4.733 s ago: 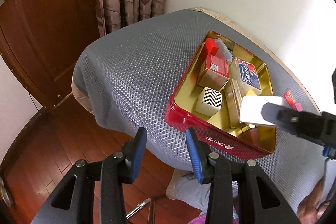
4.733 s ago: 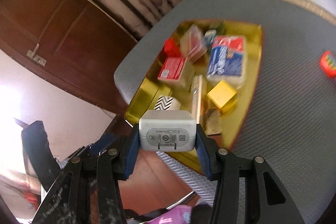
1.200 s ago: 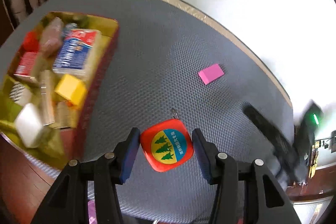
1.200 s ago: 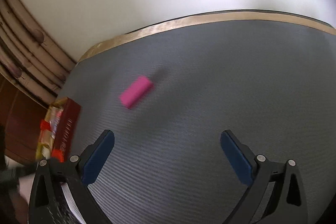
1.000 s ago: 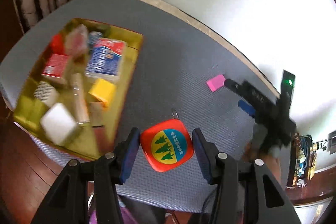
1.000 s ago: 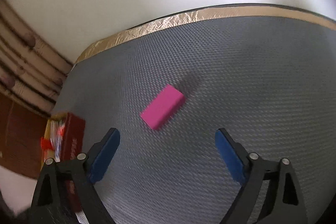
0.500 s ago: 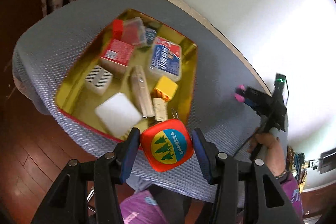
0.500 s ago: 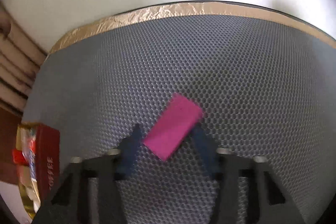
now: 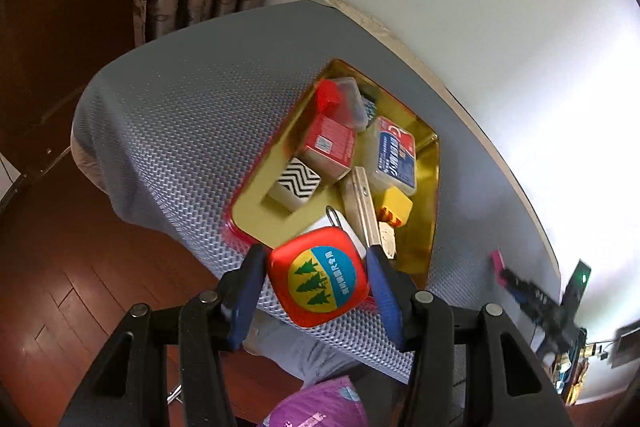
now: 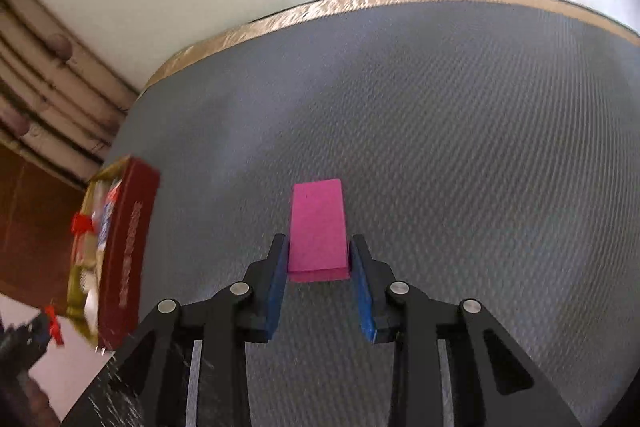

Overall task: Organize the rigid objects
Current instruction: 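Lower the tape measure into the tin and open the left tool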

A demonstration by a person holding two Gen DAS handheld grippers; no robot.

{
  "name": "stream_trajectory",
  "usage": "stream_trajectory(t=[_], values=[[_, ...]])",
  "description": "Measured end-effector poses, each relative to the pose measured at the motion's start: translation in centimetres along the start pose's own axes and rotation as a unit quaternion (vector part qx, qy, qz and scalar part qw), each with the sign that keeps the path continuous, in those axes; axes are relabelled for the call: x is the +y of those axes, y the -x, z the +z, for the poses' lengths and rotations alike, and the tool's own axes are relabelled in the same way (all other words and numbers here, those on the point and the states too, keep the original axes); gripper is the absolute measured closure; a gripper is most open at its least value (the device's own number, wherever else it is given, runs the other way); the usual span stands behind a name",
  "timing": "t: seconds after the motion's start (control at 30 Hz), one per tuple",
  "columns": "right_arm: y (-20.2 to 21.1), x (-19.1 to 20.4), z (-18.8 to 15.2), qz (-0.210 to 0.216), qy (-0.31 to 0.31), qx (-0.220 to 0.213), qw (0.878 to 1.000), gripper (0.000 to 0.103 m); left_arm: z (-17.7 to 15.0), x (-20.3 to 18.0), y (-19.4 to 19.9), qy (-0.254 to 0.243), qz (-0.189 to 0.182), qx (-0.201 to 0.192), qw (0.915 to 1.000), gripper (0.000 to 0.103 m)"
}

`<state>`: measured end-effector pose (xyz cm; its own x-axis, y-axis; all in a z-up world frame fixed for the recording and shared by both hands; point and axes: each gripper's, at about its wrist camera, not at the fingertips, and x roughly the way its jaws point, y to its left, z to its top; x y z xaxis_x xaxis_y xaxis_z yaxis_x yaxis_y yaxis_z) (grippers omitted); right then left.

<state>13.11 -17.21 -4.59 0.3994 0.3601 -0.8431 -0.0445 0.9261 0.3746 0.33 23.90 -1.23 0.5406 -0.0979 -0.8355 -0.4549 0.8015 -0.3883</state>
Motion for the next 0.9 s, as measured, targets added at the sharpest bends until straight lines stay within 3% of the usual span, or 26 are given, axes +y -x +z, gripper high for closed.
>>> stream_trajectory(t=[0.27, 0.5, 0.67, 0.8, 0.9], values=[[1.1, 0.3, -1.9, 0.023, 0.006, 0.005, 1.000, 0.074, 1.4, -2.5, -1.2, -0.030, -0.002, 0.006, 0.9995, 0.051], [1.7, 0.1, -2.2, 0.035, 0.005, 0.005, 0.999, 0.075, 3.9, -5.9, -4.9, -0.066, 0.004, 0.009, 0.9978, 0.051], [1.7, 0.2, -2.2, 0.039, 0.001, 0.007, 0.999, 0.075, 5.7, -6.7, -8.2, -0.079, 0.033, 0.017, 0.9962, 0.051], [1.8, 0.0, -2.0, 0.044, 0.001, 0.010, 0.999, 0.075, 6.5, -7.3, -8.5, -0.093, 0.023, -0.007, 0.9954, 0.050], [1.8, 0.0, -1.9, 0.048, 0.000, 0.011, 0.999, 0.075, 6.8, -7.7, -7.9, -0.110, 0.045, -0.031, 0.9925, 0.050]])
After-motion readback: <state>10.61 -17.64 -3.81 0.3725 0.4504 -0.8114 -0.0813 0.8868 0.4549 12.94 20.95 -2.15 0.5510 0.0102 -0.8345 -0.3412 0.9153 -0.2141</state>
